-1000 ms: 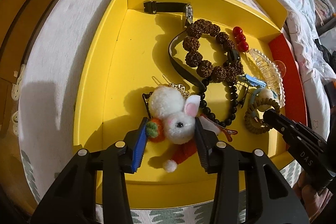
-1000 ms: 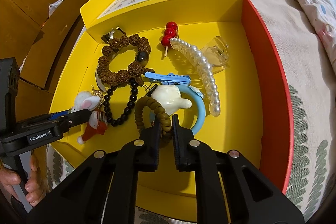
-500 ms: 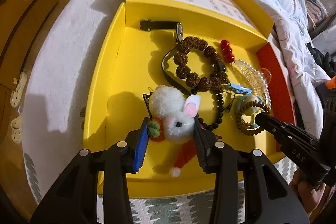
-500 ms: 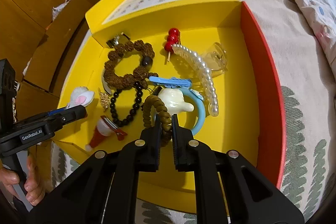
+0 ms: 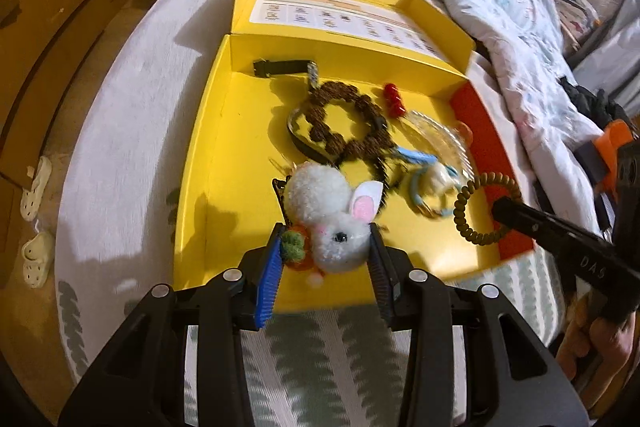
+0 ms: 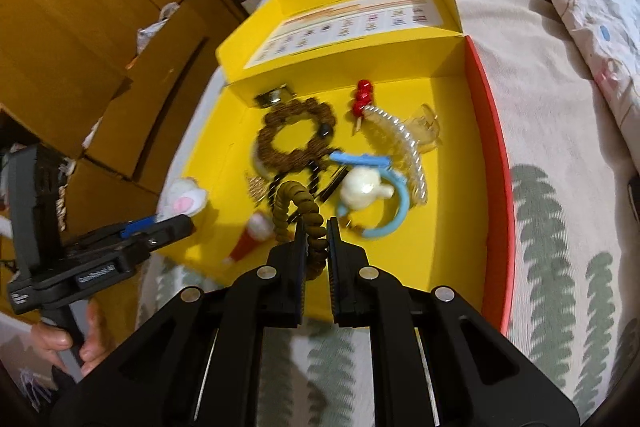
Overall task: Organize jewelry
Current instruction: 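Lift both items out of the box and release them on the bedspread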
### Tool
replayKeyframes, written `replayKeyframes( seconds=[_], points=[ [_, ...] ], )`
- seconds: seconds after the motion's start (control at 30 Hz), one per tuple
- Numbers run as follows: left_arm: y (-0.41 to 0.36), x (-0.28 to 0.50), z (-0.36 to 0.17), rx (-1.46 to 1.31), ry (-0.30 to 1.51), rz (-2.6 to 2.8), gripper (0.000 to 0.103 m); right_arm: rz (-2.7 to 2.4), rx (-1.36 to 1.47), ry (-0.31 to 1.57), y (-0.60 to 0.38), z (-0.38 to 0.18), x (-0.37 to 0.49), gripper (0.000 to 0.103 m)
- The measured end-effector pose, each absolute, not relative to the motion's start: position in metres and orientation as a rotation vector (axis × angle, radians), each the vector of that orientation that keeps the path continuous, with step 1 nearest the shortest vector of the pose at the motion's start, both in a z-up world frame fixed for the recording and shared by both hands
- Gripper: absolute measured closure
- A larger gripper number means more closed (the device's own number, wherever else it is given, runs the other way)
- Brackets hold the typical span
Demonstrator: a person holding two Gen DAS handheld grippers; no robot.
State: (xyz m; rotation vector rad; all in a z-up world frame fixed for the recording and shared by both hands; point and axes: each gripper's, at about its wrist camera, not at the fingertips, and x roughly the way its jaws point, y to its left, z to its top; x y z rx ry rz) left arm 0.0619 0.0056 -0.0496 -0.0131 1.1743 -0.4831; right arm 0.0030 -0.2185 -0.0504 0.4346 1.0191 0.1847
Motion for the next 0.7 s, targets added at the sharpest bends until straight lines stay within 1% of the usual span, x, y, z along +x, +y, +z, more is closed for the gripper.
replayKeyframes(
  seconds=[0.2,0.43,0.7],
  points=[
    [0.011,0.017,-0.051,0.002,1.193,-0.482,0.063,0.262,0.434,1.033,-0.204,-0.037,-0.048,0.093],
    [0.025,-0.005,-0.083,0.018,1.267,-0.388,0.063,0.248,0.374,1.126,-0.186,-0.061,-0.073,0.093],
    [0.03,-0.008,-0.099,0.051,1.282,-0.32,0.063,0.215,0.368,1.218,-0.181,-0.099,-0.068,0.092]
  ],
)
